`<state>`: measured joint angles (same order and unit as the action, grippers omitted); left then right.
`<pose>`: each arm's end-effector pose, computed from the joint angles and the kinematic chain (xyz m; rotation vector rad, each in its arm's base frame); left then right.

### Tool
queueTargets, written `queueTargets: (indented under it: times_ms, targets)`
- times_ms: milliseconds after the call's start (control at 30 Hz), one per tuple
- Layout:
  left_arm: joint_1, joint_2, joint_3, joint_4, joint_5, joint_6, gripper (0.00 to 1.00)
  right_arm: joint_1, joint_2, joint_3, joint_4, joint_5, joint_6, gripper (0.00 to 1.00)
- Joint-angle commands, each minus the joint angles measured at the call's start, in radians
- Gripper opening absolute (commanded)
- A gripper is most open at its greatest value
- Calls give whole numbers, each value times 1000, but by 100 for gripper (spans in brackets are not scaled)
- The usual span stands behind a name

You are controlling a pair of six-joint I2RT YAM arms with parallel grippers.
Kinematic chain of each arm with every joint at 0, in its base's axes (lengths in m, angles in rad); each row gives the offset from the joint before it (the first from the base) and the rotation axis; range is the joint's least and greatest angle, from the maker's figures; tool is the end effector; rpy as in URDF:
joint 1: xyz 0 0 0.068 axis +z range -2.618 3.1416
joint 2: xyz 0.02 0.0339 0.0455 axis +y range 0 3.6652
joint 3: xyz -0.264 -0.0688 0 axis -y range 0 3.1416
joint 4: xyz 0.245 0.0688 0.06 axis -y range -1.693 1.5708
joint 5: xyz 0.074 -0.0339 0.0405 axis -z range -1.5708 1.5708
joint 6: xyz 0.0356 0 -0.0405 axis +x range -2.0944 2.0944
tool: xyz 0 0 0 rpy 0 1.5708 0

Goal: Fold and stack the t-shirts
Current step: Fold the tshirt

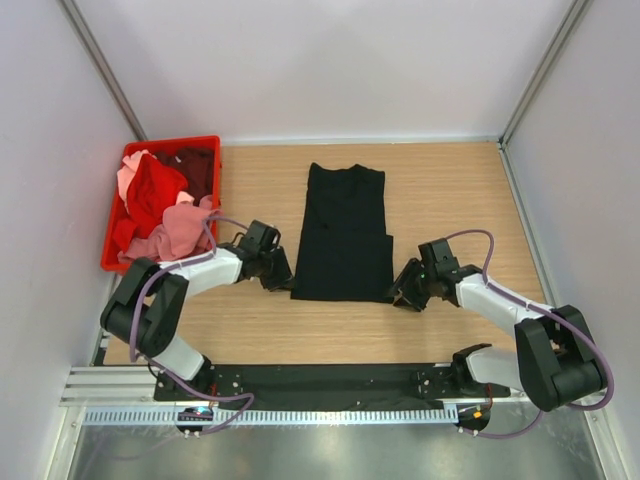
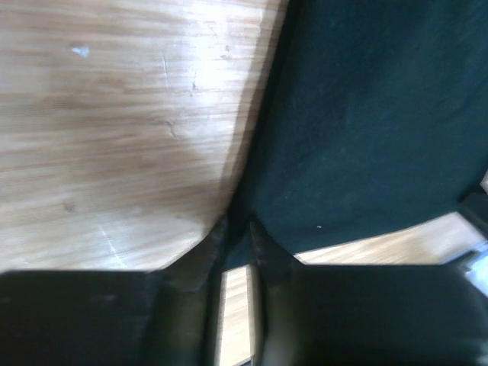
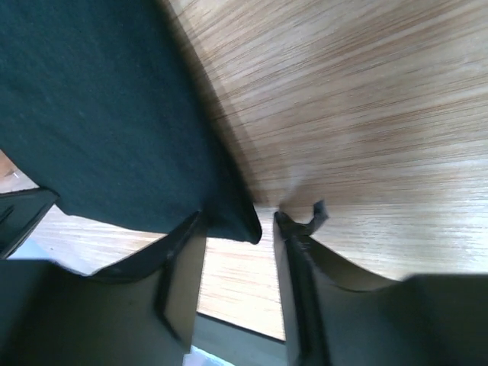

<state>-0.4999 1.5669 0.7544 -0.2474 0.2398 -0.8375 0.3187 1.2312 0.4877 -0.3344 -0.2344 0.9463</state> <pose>0.2453 -0.1436 0.1462 -0.3834 2.7739 -0.7177 0.1915 0.0719 0.1451 0.7857 2.6898 0.6825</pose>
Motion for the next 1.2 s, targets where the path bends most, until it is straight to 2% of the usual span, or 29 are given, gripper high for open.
queueTargets:
  times_ms: [0,67,100,133,200,433,767,933,1167]
  targets:
    - [-31,36,-38,8,-25,-8,13,13,7,-24,26,27,16,44]
    - [-49,27,-46,7,-33,-29,0,14,-5,-18,-8,43,-6,28]
    - [-54,12,-55,-1,-39,-35,0,13,-21,-17,-21,64,-12,22]
    - [-71,1,-56,-7,-45,-54,0,13,-33,-14,-52,75,-20,9]
    - [-84,-31,-64,-30,-63,-69,0,14,-73,-14,-92,96,-41,1]
    - [-140,-180,-70,-139,-135,-141,0,16,-203,5,-210,129,-89,1]
    - [-177,-356,-35,-269,-177,-195,0,17,-332,152,-376,161,-179,1]
    - [-177,-369,-9,-291,-194,-196,0,17,-338,215,-377,161,-213,1]
    - [-166,-300,143,-383,-275,-164,0,16,-230,342,-350,178,-262,1]
